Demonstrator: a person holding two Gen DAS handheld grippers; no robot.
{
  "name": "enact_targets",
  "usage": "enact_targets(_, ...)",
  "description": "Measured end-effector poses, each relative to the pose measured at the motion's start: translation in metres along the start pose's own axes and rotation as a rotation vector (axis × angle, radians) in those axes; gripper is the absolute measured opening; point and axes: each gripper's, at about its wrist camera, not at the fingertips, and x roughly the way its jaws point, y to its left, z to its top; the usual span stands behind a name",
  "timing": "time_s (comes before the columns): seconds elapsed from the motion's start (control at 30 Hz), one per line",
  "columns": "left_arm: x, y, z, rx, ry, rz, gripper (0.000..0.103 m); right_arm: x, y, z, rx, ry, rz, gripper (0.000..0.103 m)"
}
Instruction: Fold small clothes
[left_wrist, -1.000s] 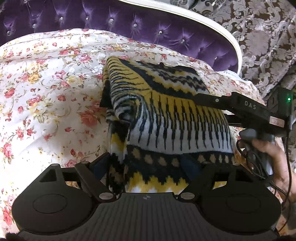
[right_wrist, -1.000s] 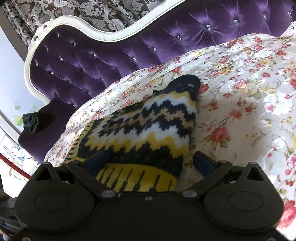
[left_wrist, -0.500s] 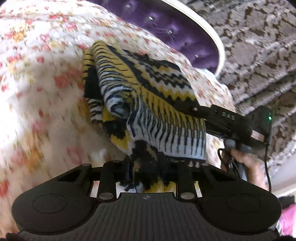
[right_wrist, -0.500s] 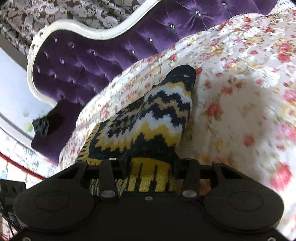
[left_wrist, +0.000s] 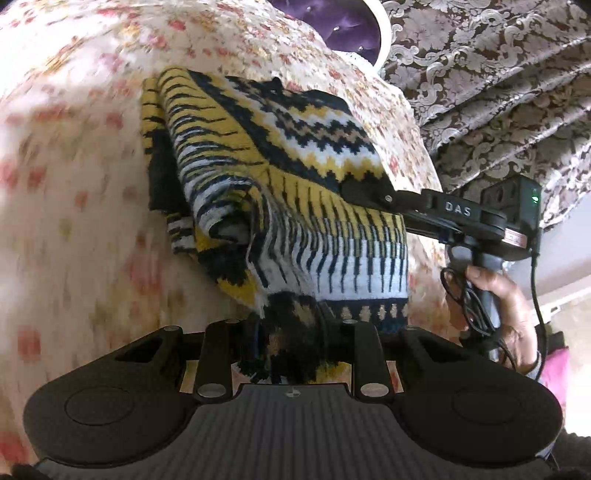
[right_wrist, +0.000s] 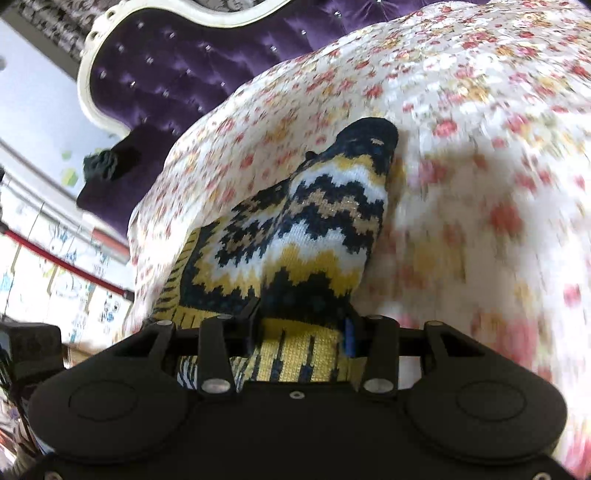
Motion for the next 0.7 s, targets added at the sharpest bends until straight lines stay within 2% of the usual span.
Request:
enact_targets(0.1,-0.005,-0.005,-0.019,0.034,-0.054,0.084,0.028,-0.009,0.007,-0.024,-0.03,-0.022,-0.027,0.06)
enact_targets(0.17,-0.01,-0.013,-0.028,0.061,-0.115,0.154,0.036,-0.013,0.013,-0.037,-0.061,-0.059,-0.067,0.064)
enact_targets(0.3,-0.022,-0.028,-0.038,0.055,-0.247,0.247,0.047,-0.019,0.024,-0.058,-0.084,-0.125,-0.128,0.074)
enact_targets(0.4,-0.032,-0.045,-0.042,0.101,-0.351,0.326,0.057,-0.02,0.028,-0.071,-0.09,-0.157,-0.16,0.079)
enact_targets(0.43,-0.033,-0.051,-0.043,0.122,-0.377,0.346,0.063,-0.021,0.029,-0.076,-0.09,-0.165,-0.166,0.08)
enact_targets(0.47,-0.035,-0.055,-0.044,0.141,-0.398,0.365,0.066,-0.022,0.03,-0.081,-0.098,-0.171,-0.172,0.081)
enact_targets(0.6,-0.031,-0.068,-0.031,0.206,-0.448,0.415,0.07,-0.025,0.042,-0.098,-0.168,-0.166,-0.223,0.083)
enact_targets(0.7,-0.023,-0.068,-0.021,0.212,-0.47,0.431,0.071,-0.028,0.05,-0.104,-0.203,-0.162,-0.243,0.083)
